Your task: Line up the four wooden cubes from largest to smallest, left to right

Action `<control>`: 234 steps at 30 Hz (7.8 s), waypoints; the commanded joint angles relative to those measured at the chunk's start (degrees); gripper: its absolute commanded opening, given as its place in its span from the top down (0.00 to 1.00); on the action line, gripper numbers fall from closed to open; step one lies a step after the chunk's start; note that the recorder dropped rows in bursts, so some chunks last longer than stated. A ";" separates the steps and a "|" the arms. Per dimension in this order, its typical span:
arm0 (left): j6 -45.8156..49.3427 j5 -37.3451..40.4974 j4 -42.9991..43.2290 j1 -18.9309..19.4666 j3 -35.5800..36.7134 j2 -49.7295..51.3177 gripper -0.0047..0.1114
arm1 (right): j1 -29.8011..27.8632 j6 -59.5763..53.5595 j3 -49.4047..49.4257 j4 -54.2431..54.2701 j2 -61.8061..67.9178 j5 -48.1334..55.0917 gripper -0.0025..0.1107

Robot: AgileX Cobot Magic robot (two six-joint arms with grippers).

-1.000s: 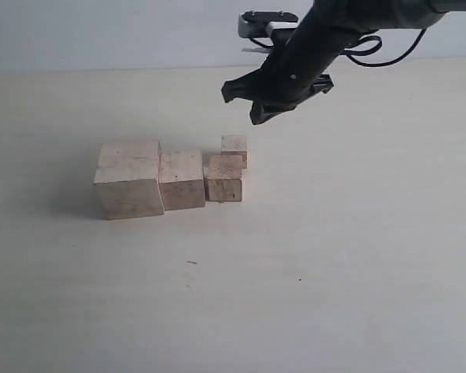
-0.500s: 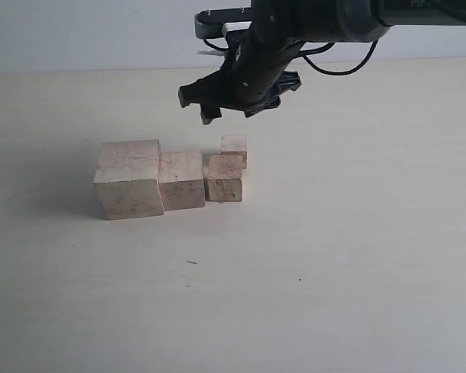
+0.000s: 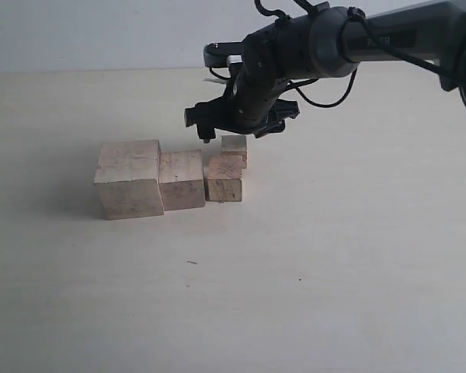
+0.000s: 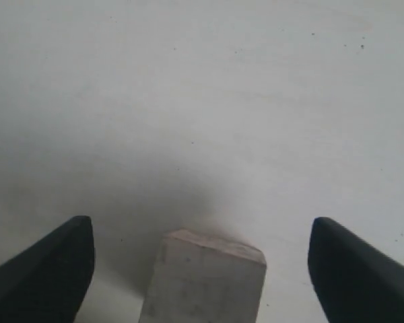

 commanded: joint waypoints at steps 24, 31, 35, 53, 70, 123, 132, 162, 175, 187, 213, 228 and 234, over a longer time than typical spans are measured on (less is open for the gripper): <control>-0.14 -0.40 0.08 -0.06 -0.03 -0.36 0.96 | -0.29 2.58 -0.57 -0.68 2.19 -0.17 0.64; -0.14 -0.40 0.08 -0.06 -0.03 -0.36 0.96 | -0.29 -5.98 -0.57 -0.56 -1.95 1.15 0.98; -0.14 -0.40 0.08 -0.06 -0.03 -0.36 0.96 | -0.47 -14.57 -0.57 -0.69 -6.79 3.84 0.98; -0.14 -0.40 0.08 -0.06 -0.03 -0.36 0.96 | -19.59 -85.50 5.66 38.07 -16.27 24.20 0.98; -0.14 -0.40 0.08 -0.06 -0.03 -0.36 0.96 | -19.43 -116.04 10.86 47.07 -11.32 26.42 0.98; -0.14 -0.40 0.08 -0.06 -0.03 -0.36 0.96 | -14.80 -122.76 10.86 53.47 -4.21 22.93 0.48; -0.14 -0.40 0.08 -0.06 -0.03 -0.36 0.96 | -14.80 -119.63 10.86 53.77 -4.64 22.97 0.45; -0.14 -0.40 0.08 -0.06 -0.03 -0.36 0.96 | -14.48 -61.89 10.96 32.23 -4.76 23.47 0.98; -0.14 -0.40 0.08 -0.06 -0.03 -0.36 0.96 | -14.48 -68.64 10.96 39.11 -4.17 20.91 0.98; -0.14 -0.40 0.08 -0.06 -0.03 -0.36 0.96 | -14.48 -75.39 10.96 44.41 -4.17 22.82 0.98; -0.14 -0.40 0.08 -0.06 -0.03 -0.36 0.96 | -14.59 -50.59 11.07 31.41 -27.11 13.79 0.98; -0.14 -0.40 0.08 -0.06 -0.03 -0.36 0.96 | -14.45 -42.26 40.85 30.30 -56.87 -3.16 0.98; -0.14 -0.40 0.08 -0.06 -0.03 -0.36 0.96 | -14.45 -42.26 44.10 33.08 -62.72 -1.48 0.98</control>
